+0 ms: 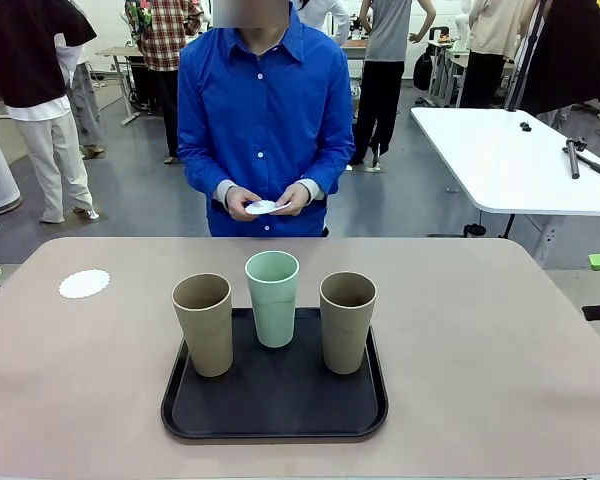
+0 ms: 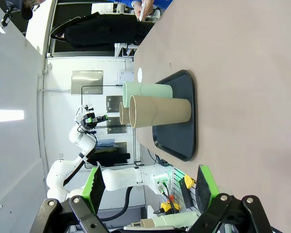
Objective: Place coasters on the table and set cups on them.
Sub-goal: Pick up one Reusable plastic cup and place it on a coaster set by the human.
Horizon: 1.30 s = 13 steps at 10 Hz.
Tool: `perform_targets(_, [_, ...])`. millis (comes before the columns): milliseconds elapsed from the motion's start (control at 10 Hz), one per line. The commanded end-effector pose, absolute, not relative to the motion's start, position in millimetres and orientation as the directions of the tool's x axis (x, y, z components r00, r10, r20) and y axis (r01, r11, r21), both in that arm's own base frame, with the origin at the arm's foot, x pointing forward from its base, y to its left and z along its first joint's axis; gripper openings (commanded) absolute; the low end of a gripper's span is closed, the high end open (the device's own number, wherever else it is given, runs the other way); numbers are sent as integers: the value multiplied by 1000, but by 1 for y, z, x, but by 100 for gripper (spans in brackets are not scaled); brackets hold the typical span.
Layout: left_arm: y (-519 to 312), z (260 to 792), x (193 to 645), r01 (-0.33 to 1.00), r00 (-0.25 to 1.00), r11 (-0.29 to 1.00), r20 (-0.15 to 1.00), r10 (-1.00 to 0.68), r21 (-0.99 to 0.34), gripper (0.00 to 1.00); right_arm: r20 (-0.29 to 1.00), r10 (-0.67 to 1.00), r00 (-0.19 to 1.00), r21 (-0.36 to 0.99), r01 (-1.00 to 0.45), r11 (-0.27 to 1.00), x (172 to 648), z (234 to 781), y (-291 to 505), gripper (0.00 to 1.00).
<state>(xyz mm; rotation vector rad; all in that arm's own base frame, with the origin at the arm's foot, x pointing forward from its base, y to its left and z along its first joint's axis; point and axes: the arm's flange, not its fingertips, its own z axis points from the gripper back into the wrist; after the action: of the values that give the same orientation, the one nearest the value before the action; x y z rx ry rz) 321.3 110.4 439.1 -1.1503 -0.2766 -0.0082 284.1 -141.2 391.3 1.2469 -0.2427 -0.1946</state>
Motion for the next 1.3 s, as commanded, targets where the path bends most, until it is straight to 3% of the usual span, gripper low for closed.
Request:
perform_targets(0, [113,439,322,167,963,409,237,127,-897,100,83,-279,957,955,3,296,284,392,-142,100])
perform_targets(200, [110,439,321,148,966,412,221,135,-899,100,83,-279,957,955,3,296,284,392,-142,100])
perform_targets(400, [74,474,335,420,867,581,498,-29,-697,100,83,-279,957,955,3,296,284,392,-142,100])
perform_targets(600, [19,502,364,560,801,634,545,-248,-534,100,83,-279,957,955,3,296,284,392,-142,100])
perform_targets(900, [-73,511,358,800,597,529,463,-655,-284,100,83,-279,957,955,3,296,284,392,-142,100])
perform_targets(1200, [-122,498,349,887,459,446,353,-815,-121,100,83,-279,957,955,3,296,284,392,-142,100])
